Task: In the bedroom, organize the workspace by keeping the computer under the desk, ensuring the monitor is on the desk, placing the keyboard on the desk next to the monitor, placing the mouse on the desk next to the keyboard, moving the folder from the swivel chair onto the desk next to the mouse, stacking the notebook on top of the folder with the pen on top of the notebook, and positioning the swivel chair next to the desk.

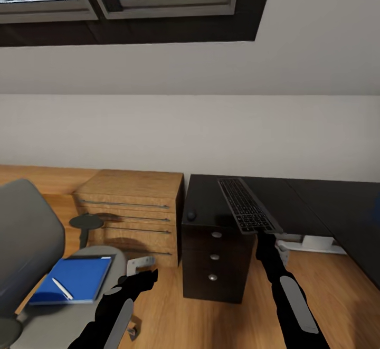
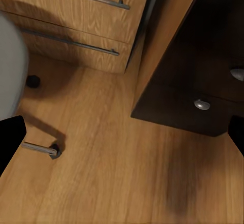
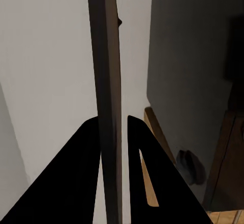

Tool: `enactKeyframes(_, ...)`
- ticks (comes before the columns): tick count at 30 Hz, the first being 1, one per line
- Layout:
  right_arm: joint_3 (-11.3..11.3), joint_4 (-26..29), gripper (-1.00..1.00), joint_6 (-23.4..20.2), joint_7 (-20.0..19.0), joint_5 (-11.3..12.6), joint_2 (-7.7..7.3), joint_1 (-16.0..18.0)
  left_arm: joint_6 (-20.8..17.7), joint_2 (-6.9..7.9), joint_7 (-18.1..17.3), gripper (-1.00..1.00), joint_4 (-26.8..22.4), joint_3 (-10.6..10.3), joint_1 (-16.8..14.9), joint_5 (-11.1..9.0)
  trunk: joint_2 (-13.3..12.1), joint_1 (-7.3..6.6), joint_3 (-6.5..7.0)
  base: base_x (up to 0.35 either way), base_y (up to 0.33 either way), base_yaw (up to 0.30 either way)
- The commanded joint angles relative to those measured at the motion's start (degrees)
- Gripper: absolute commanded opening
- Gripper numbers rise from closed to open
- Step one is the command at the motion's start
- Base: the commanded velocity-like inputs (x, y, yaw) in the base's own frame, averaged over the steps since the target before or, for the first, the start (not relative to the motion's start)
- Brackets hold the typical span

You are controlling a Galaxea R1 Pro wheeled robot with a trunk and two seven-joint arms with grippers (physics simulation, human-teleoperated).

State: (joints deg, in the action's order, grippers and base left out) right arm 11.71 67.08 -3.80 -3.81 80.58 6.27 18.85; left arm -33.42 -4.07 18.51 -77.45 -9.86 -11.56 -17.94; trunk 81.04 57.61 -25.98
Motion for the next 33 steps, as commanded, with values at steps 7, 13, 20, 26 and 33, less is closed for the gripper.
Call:
enactKeyframes(7, 0.15, -0.02, -1.0, -0.5, -0.52, 0.63, 0.07, 0.04, -0.2, -0.14, 0.51, 1.0, -0.4, -0.26, -0.04, -0.65, 0.03, 0.02, -0.06, 0.12, 0.0, 0.0)
enactKeyframes(13, -0.07, -0.01, -1.0, -0.45, -0.63, 0.57, 0.11, 0.04, -0.15, -2.01, 0.78, 1.0, -0.66, -1.04, -0.04, -0.61, 0.84, 0.46, -0.42, 0.003, 0.0, 0.0)
enactKeyframes(20, -0.54, -0.08, -1.0, -0.66, -0.66, 0.61, 0.12, 0.04, -0.15, -2.5, 0.86, 1.0, -0.81, -1.13, -0.04, -0.6, 3.64, 2.0, -1.68, 0.0, 0.0, 0.0)
enactKeyframes(26, -0.62, -1.51, -1.0, -0.66, -0.56, 0.63, 0.14, 0.04, -0.15, -2.52, 0.9, 1.0, -1.33, -1.13, -0.04, -0.6, 6.05, 3.32, -2.76, 0.0, 0.0, 0.0)
enactKeyframes(33, -0.94, -2.0, -1.0, -0.68, -0.61, 0.63, 0.07, 0.04, -0.15, -2.52, 0.88, 1.0, -1.38, -1.13, -0.04, -0.6, 8.86, 4.85, -4.01, 0.0, 0.0, 0.0)
